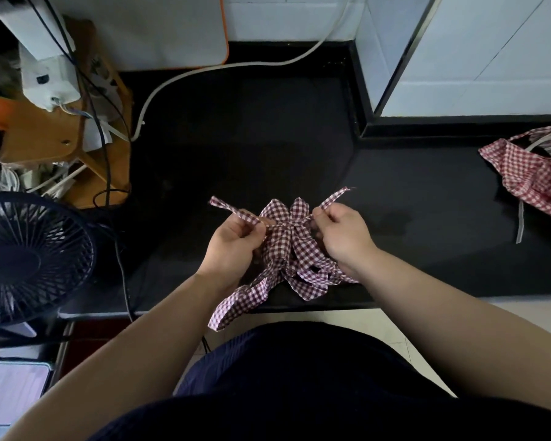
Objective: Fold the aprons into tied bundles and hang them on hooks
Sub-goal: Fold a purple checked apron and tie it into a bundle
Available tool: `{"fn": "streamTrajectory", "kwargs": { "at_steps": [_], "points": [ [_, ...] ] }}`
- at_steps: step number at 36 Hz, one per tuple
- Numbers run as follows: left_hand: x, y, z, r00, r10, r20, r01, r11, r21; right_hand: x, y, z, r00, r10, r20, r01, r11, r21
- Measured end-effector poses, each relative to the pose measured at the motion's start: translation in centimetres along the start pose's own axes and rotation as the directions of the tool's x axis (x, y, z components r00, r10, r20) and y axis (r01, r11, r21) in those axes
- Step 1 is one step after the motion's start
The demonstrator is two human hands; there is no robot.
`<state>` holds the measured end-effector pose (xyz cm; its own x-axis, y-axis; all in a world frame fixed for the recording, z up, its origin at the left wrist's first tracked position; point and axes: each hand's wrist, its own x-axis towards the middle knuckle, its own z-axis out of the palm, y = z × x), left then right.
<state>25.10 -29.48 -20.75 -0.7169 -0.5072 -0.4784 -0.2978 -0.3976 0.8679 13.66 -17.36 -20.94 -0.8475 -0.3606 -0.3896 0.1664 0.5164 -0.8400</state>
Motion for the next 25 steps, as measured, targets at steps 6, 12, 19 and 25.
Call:
{"fn": "streamTrajectory", "kwargs": {
  "at_steps": [6,12,19,25],
  "points": [
    [0.3,0.6,1.0,0.991,0.128,0.047,-0.136,0.960,0.245,-0.4,-0.4,0.3,0.989,0.044,0.138,-0.070,0.979,0.194],
    [0.5,0.9,1.3,0.979,0.202,0.012,-0.191,0.904,0.383,-0.1,-0.1,0.7,0.973,-0.161,0.168,0.186,0.972,-0.144],
    [0.3,1.3,1.1,0.973,0.211,0.096,-0.230,0.822,0.522,0.1,0.3,1.1,0.977,-0.189,0.097,0.208,0.944,-0.255],
    [0.8,1.8,1.2,0.968,0.238,0.076,-0.231,0.737,0.635,0.2,0.0,1.1,0.951,-0.300,0.073,0.308,0.930,-0.201]
  ]
}}
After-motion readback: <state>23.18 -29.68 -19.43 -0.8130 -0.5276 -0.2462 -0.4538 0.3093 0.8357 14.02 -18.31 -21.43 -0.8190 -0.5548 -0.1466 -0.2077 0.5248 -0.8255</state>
